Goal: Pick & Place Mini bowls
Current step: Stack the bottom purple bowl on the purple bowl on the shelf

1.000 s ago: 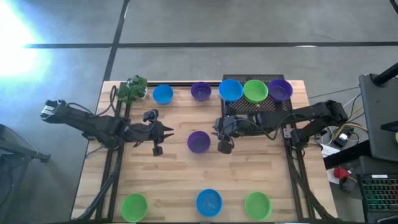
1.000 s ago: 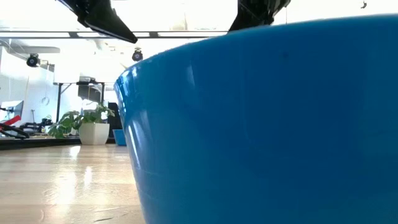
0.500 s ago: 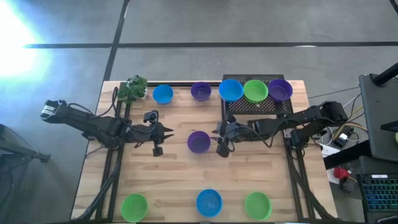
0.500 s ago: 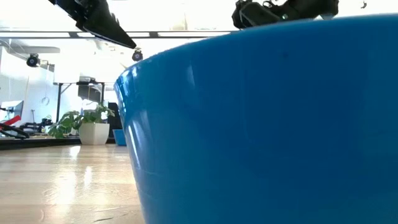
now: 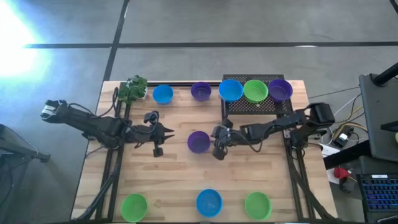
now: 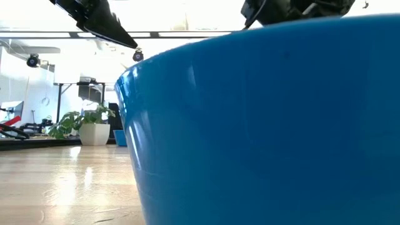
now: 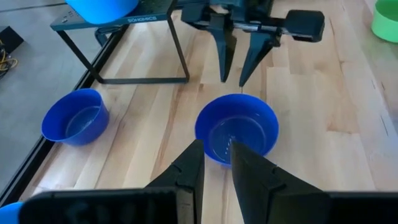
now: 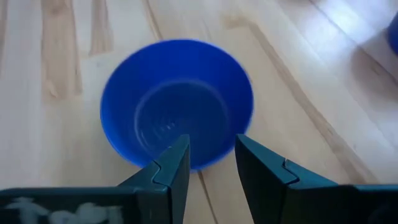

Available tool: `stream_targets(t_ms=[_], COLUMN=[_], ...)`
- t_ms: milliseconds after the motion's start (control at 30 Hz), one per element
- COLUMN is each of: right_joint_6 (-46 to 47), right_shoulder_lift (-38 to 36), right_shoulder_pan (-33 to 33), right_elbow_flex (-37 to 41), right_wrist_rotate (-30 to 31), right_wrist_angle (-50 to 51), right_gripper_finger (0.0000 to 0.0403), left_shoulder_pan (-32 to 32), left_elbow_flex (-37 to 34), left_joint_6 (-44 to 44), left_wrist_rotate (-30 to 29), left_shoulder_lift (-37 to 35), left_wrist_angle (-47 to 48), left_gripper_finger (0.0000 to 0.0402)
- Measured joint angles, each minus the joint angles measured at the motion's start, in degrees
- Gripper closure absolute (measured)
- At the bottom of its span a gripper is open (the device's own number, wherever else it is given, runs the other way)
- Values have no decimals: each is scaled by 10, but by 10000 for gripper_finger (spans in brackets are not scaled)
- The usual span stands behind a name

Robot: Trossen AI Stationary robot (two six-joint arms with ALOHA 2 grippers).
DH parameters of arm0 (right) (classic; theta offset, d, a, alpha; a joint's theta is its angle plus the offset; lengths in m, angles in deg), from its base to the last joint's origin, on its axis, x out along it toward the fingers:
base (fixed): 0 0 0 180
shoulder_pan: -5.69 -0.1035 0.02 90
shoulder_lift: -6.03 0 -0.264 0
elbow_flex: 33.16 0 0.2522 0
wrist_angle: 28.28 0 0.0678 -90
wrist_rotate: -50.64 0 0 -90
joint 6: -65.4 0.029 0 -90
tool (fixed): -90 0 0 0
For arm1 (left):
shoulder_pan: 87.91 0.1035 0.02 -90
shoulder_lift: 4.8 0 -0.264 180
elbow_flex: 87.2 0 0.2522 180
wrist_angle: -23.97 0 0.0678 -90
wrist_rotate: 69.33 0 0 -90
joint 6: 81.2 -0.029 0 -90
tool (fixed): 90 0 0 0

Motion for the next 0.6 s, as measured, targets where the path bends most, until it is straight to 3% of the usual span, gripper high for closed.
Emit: stream_targets(t_ms=[600], right_joint_6=[3], right_shoulder_lift=[37], right_shoulder_pan=[36], right_elbow_flex=[-18], right_wrist_rotate=[16], right_wrist_angle=[5], right_gripper_finger=[280], left_shoulder_pan=[-1], left_elbow_flex=[0], left_joint_6=[1], left_wrist_rotate=[0], left_shoulder_lift=[4], left_wrist_angle=[-3], left_gripper_finger=[328])
